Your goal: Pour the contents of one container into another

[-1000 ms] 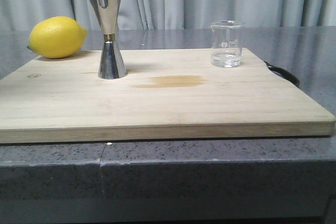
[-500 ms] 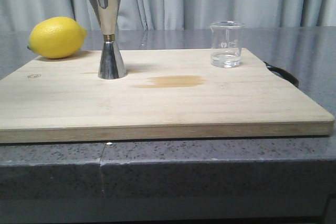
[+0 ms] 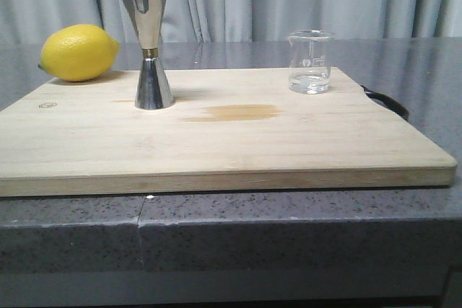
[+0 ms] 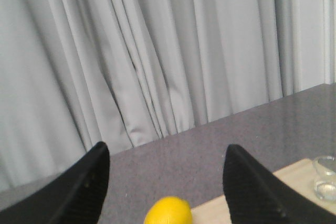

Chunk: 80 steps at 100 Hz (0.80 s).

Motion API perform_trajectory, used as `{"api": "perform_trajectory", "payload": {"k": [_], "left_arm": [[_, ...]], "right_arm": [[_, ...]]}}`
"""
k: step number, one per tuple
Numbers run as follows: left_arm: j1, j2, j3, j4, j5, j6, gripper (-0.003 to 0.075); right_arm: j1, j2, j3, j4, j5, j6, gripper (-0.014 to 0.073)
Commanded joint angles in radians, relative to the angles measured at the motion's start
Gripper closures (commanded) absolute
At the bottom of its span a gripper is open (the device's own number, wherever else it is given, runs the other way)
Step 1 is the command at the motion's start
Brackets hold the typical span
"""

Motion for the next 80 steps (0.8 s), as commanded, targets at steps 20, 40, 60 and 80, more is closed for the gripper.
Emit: {"api": "perform_trajectory", "payload": {"k": [20,40,60,80], "left_arm": [[-0.006,-0.296,0.363,-0.064,-0.355,-0.063,0.0301],[-0.006,-0.363,0.488,-0.068,-0.512,-0.063,0.0368],[-0.006,-0.363,0.486,-0.070,-0.508,-0.063,0.0552],[-0.006,-0.363,0.486,-0.144,-0.506,-0.063,0.0739]], "right_arm": [[-0.005,-0.194,0.196,-0.017,0.040,-0.009,0.0148],[-0.005,-0.226,0.313,-0.012,0.040,-0.009,0.0249],[-0.005,-0.226,0.360,-0.012,0.033,-0.009,0.0536],[-0.005,-0.226,0.359,-0.010,0.007,-0.009,0.0669]]}}
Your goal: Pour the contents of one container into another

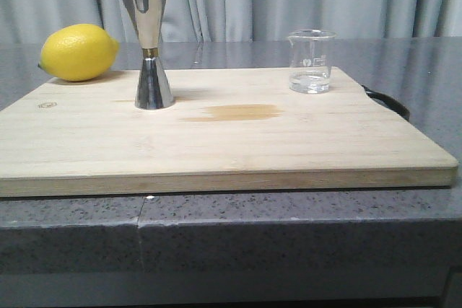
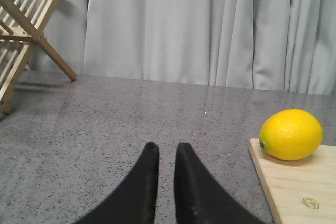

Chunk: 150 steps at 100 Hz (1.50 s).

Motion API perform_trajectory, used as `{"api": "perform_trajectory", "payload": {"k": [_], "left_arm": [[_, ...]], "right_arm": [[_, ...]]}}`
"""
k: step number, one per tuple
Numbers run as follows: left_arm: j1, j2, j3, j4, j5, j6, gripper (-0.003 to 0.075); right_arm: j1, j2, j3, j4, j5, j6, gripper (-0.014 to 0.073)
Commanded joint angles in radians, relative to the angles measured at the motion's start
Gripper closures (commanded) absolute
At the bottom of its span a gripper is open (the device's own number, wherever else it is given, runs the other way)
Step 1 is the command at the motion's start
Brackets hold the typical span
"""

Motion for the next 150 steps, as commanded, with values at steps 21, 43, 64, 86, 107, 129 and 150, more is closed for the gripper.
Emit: {"api": "perform_trajectory", "payload": {"k": [21,43,64,86,107,129,150], "left_arm": [[-0.006,0.007,-0.027,-0.078,-0.008,-0.011,0.0739],[-0.016,0.007,-0.027,-0.080,-0.010,-0.011,0.0739],[-0.057,0.007,-0.027,-0.080,-0.011,-0.011,0.0739],[-0.203,-0.022,0.002,-0.080,-0.023,-0.011,0.0739],[-0.228,-0.055,0.035,0.182,-0.059,-0.123,0.0739],[-0.228,-0.118,0.053,1.371,-0.015,-1.353,0.0739],[-0.228,-0.210,0.147,1.535,-0.034,-1.549,0.0739]], "right_arm": [[-0.005,0.011,-0.024,-0.012,-0.089,-0.009,0.0669],[-0.005,0.011,-0.024,-0.012,-0.089,-0.009,0.0669],[-0.005,0.011,-0.024,-0.012,-0.089,-0.009,0.0669],[-0.005,0.011,-0.024,-0.012,-0.089,-0.009,0.0669],[-0.005,0.011,-0.024,-0.012,-0.089,-0.009,0.0669],[-0.005,0.011,-0.024,-0.012,-0.089,-0.009,0.0669],[-0.005,0.011,-0.024,-0.012,-0.089,-0.009,0.0669]]}}
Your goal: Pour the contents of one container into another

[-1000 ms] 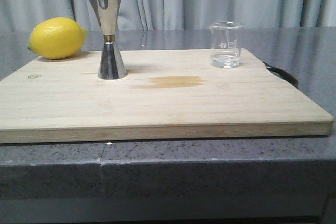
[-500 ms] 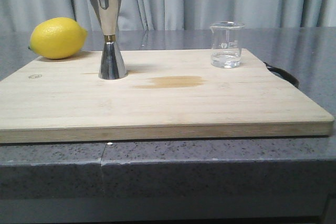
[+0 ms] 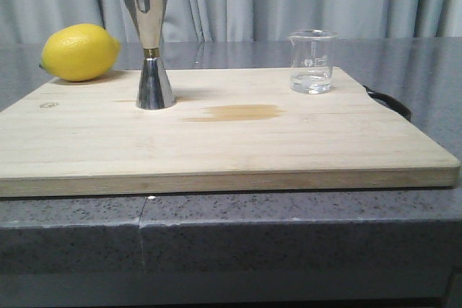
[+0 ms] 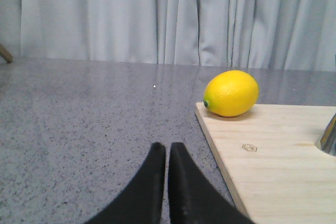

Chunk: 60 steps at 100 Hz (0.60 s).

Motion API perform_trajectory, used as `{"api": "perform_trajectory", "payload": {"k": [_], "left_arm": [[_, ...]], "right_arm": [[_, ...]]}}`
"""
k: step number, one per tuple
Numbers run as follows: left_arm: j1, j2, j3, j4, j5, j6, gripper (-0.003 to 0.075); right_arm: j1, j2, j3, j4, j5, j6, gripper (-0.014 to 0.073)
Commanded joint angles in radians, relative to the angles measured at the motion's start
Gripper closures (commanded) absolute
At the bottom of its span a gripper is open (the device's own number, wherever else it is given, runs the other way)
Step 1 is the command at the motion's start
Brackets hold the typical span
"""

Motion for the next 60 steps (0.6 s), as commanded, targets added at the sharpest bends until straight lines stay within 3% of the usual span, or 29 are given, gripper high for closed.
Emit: {"api": "perform_trajectory", "payload": {"k": [1,13,60], "left_arm": [[-0.008,-0.026,0.012,0.051,-0.084,-0.070,0.0739],[0.000,-0.024,0.067,0.055,-0.180,-0.070,0.0739],[0.031,-0.024,0.067,0.076,-0.157,-0.070,0.0739]], "right_arm": [[-0.005,0.011,-0.026,-0.012,-0.048,-0.008,0.0669],[-0.005,0.011,-0.026,-0.012,-0.048,-0.008,0.0669],[-0.005,0.011,-0.026,-0.012,-0.046,-0.008,0.0669]]}}
